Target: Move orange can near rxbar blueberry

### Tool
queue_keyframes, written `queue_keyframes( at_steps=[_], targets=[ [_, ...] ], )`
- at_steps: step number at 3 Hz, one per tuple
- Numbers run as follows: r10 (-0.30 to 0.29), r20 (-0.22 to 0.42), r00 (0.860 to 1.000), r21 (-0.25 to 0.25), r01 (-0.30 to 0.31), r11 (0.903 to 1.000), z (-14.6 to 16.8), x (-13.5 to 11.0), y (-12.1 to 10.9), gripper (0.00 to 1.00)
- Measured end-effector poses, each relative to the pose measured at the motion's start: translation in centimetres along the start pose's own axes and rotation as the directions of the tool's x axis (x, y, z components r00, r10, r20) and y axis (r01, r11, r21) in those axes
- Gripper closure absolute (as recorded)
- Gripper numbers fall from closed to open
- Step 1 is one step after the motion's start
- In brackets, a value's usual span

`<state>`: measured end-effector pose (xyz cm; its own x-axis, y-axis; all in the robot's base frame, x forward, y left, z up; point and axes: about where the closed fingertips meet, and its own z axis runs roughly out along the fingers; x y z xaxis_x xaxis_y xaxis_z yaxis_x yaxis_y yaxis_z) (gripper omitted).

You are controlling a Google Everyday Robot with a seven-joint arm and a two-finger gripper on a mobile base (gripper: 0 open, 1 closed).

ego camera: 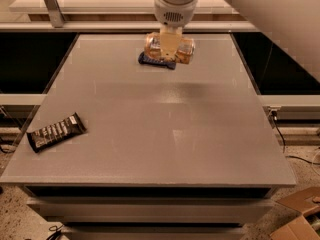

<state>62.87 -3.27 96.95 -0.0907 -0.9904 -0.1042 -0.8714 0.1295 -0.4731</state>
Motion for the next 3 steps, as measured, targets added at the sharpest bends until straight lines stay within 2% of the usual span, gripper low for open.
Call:
queue_keyframes(
  at_steps=[2, 3],
  targets=[
    [0.084, -0.028, 0.996, -0.038, -0.085, 0.9957, 5.3, 1.0, -4.5, 1.00],
    [0.122, -0.031, 0.992, -0.060, -0.124, 0.9905, 6.9, 1.9, -5.5, 1.00]
  ],
)
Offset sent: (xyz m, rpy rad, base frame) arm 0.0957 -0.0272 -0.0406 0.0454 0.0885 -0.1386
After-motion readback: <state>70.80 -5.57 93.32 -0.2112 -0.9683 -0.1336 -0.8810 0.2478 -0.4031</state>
